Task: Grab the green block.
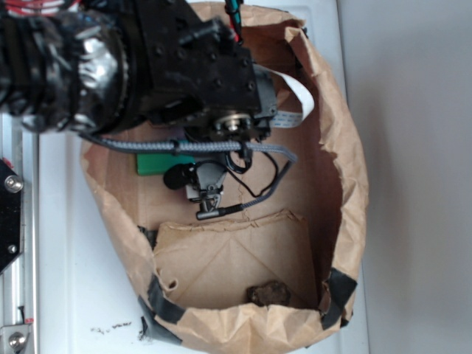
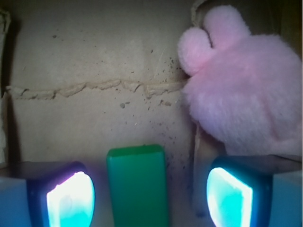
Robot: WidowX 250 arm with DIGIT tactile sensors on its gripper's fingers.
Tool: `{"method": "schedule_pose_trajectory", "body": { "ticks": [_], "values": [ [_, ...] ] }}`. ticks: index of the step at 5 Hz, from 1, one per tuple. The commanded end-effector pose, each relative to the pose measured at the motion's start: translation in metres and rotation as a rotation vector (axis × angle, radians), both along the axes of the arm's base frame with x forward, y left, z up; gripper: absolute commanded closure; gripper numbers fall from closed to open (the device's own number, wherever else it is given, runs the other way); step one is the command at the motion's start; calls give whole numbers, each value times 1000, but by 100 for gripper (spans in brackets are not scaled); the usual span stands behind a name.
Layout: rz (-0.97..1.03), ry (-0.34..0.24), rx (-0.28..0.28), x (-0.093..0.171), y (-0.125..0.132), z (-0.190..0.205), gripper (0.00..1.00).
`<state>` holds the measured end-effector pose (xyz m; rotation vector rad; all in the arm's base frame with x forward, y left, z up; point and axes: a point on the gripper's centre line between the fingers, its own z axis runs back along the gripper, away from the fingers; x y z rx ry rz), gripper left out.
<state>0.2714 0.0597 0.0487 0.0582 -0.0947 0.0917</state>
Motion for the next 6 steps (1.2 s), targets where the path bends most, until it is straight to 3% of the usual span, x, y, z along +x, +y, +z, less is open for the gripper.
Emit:
{"method": "schedule_pose_trajectory", "body": {
  "ticks": [1, 3, 5, 6],
  "values": [
    [9, -33, -109, -6, -2, -4, 0],
    [-6, -33, -73, -14, -7, -20, 0],
    [39, -26, 19, -6, -5, -37, 0],
    [40, -30, 34, -6, -7, -41, 0]
  ]
}}
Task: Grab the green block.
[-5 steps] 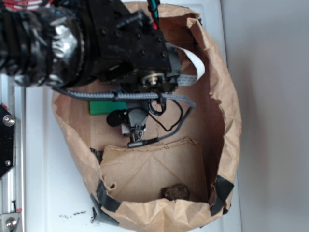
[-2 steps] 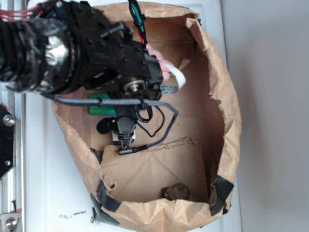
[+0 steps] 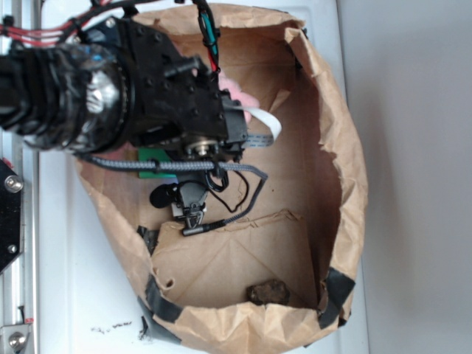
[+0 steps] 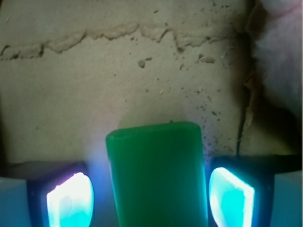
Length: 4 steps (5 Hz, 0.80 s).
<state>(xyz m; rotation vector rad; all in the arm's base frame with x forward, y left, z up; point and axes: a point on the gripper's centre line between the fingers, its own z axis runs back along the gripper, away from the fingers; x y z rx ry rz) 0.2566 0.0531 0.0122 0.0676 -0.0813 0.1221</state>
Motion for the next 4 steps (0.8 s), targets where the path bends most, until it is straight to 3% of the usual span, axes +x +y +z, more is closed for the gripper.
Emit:
{"method": "schedule_pose_trajectory", "body": {
  "ticks": [1, 2, 4],
  "values": [
    [-16, -38, 31, 10, -3, -11, 6],
    [-8, -62, 29, 7, -4, -8, 100],
    [2, -84, 26, 11, -2, 3, 100]
  ]
}}
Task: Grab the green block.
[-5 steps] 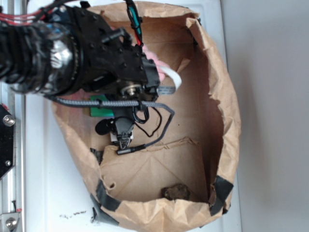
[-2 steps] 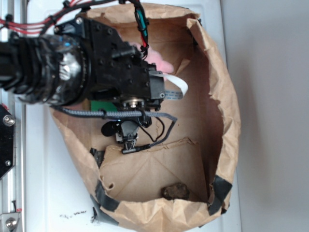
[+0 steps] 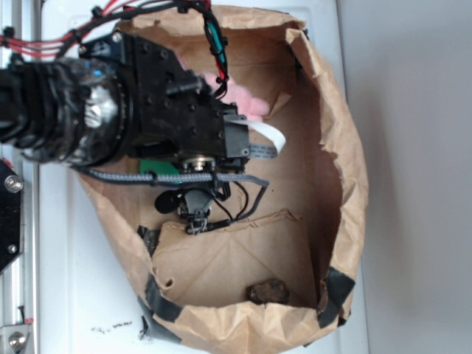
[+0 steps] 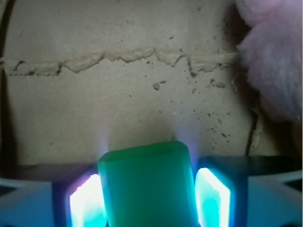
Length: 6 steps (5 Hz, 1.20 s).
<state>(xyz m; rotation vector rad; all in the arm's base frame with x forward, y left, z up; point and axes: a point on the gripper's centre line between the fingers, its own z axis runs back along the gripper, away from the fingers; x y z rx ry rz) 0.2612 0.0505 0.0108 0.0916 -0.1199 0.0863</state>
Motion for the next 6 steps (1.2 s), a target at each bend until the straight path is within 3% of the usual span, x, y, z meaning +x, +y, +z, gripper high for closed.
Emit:
{"method": "schedule_pose_trajectory", "body": {
  "ticks": [1, 2, 3, 4, 6],
  "values": [
    [42, -50, -35, 7, 1, 22, 100],
    [84, -36, -22, 12, 2, 45, 100],
    [124, -73, -15, 6, -4, 77, 100],
    [166, -57, -26, 9, -16, 107, 100],
    [93, -120, -82, 0, -45, 156, 100]
  ]
}}
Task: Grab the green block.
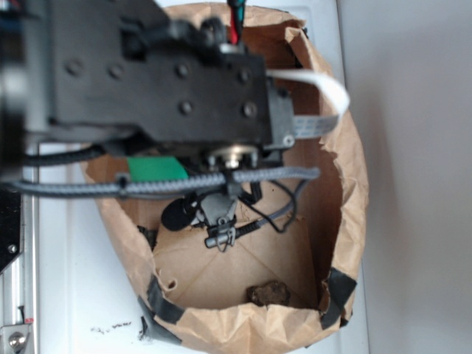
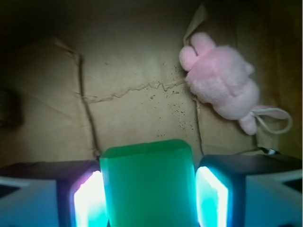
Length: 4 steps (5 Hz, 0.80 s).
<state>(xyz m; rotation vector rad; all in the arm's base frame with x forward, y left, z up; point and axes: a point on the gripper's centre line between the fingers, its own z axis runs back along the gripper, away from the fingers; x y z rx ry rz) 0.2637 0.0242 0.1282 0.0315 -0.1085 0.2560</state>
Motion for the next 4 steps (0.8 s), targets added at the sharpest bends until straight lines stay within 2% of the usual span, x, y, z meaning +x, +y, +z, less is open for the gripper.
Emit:
{"method": "schedule_pose_trajectory", "body": {
  "ticks": [1, 2, 4],
  "values": [
    [-90, -149, -10, 3, -23, 42, 100],
    [-158, -197, -57, 12, -21, 43, 100],
    [-168, -188, -75, 35, -18, 36, 100]
  ]
}}
